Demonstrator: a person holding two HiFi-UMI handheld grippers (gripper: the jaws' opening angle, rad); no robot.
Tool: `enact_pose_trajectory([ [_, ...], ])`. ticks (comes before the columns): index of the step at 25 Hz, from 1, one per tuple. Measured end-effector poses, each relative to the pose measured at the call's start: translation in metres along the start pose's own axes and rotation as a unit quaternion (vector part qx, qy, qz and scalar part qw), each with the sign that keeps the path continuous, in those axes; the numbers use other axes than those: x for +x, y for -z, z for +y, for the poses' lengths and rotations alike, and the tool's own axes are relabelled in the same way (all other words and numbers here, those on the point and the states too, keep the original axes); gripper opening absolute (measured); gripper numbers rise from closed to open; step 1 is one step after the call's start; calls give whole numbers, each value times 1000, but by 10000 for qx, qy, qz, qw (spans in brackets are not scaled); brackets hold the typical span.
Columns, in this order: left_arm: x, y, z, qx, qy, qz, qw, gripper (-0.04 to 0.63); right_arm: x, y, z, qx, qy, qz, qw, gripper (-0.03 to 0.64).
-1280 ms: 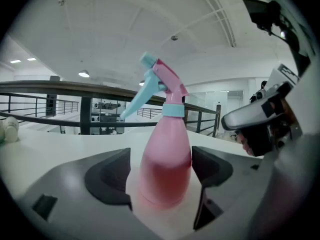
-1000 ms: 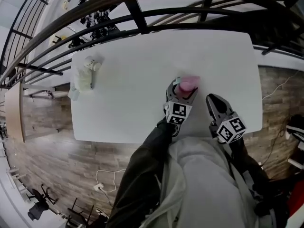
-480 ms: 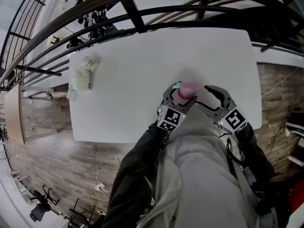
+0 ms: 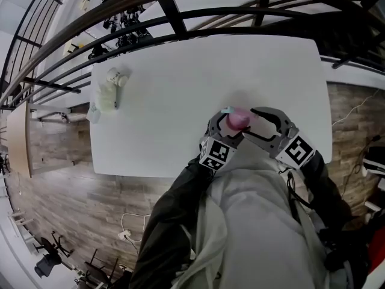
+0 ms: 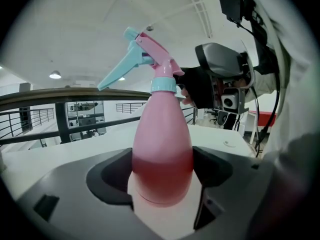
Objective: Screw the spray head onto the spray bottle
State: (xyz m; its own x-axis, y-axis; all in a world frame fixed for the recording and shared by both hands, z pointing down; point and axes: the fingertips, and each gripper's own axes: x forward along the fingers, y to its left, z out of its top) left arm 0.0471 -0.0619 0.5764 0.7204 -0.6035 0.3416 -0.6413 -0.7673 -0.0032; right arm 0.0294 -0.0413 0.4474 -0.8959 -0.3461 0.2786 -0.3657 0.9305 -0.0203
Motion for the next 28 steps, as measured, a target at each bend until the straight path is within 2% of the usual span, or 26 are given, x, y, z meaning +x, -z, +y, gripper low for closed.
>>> enact_pose_trajectory([
  [7,0,-4,4,-208,-127,121,9996,374,-1,-9,17,895,-87,-313,9955,247],
  [9,0,-7,4,-241,-110,139,9996,374,4,-14,26,1039,-264,-462,9932,247],
  [13,-4,-20,3,-242,-6,102,9997,374,6,-23,42,954,-567,-542,9923,247],
  [15,-6,-15,2,-181,79,134,9997,374,1,-25,40,944,-544,-604,9922,247],
  [18,-11,-8,-4,-148,287,317,9990,374,-12,-30,36,631,-395,-587,9955,246],
  [20,-16,-4,-16,-64,689,432,9967,374,-24,-31,27,335,-138,-439,9984,247],
  [22,-25,-4,-32,113,1349,446,9898,374,-28,-22,16,-18,-127,-115,9999,252],
  [23,-29,-5,-40,212,1686,467,9843,374,-27,-16,13,-205,-304,83,9993,270],
  [24,-33,-6,-49,310,1981,500,9784,374,-25,-12,14,-354,-566,254,9974,346],
  [25,-36,-7,-58,407,2238,537,9723,374,-24,-10,17,-422,-874,370,9946,387],
  [28,-45,-7,-83,700,2894,684,9522,374,-19,-16,36,-327,-1803,495,9818,397],
])
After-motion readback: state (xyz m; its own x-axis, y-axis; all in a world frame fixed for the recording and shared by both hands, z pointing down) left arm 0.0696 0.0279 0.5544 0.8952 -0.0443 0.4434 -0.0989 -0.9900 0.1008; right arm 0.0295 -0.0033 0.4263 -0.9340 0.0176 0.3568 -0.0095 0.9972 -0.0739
